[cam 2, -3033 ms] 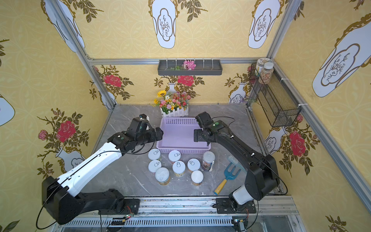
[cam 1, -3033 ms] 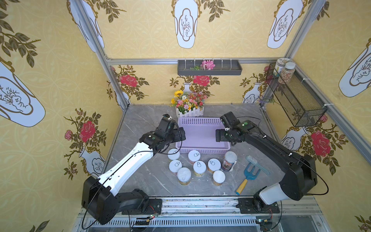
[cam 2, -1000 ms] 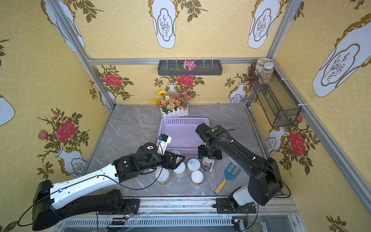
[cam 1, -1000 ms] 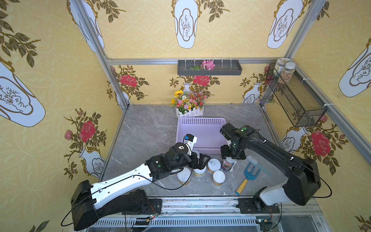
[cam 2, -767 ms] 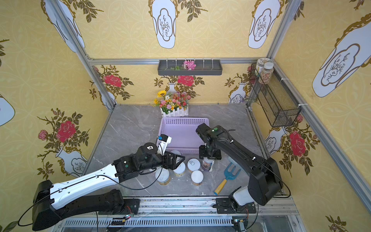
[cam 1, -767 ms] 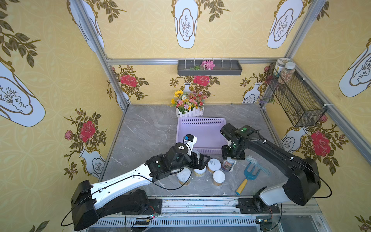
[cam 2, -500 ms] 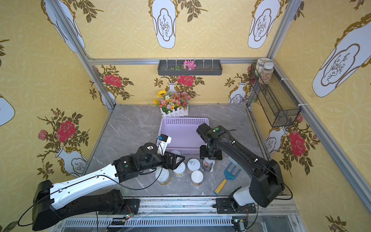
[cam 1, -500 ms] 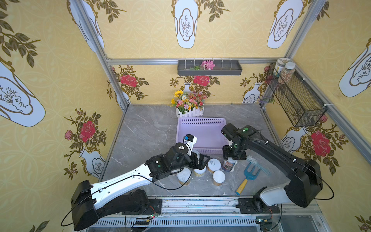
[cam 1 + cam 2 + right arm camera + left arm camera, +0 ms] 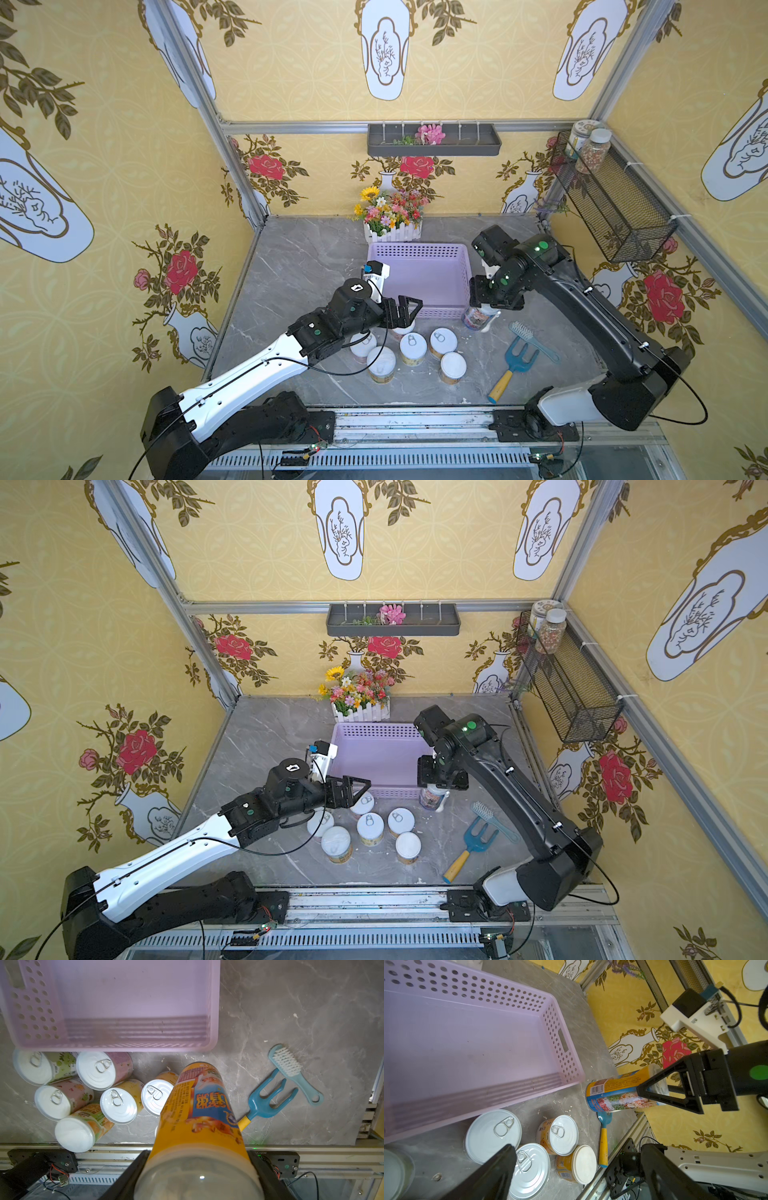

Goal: Put the canned food in the basket
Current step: Place the canned food in the basket.

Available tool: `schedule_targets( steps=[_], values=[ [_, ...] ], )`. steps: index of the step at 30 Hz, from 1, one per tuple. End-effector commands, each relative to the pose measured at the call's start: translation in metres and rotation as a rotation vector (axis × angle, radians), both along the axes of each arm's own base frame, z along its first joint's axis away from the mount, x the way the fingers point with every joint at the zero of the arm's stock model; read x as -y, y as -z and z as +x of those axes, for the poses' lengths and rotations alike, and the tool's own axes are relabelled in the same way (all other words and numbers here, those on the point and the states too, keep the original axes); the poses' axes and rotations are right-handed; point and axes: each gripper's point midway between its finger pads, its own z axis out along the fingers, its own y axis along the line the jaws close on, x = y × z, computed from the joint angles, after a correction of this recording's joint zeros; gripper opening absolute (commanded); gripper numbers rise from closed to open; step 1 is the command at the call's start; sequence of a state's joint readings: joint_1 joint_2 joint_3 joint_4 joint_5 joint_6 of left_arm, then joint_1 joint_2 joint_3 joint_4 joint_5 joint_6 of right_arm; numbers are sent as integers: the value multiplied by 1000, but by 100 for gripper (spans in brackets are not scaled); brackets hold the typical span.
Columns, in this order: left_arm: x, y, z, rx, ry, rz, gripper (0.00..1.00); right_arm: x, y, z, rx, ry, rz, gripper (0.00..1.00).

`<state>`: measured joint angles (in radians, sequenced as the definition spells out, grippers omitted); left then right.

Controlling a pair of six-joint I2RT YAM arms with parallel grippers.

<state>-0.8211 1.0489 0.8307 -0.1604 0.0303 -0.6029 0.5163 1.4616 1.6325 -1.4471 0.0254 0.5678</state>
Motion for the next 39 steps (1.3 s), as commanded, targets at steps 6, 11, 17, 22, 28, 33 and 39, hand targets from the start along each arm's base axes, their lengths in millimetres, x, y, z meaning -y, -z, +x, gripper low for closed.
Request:
schedule_targets(
  steps=[6,11,17,22,28,33,39],
  values=[
    [-10,-5,25,9,-19,38,100,-14,-13,72,79,-24,7,60],
    [-7,-1,33,-14,-26,48,100,-23,-4,118,97,-22,-10,60],
    [-3,-1,36,-38,-5,-10,100,-24,23,165,94,10,-28,59],
    [-11,0,49,-54,6,-46,100,-25,40,199,111,19,-17,59],
    [-24,5,74,-56,-19,-20,100,-30,65,225,102,18,-9,59],
    [-22,6,78,-56,-10,-3,100,-31,77,238,96,30,-15,58],
    [-26,12,75,-65,-18,8,100,-25,88,246,90,50,-32,58]
  ],
)
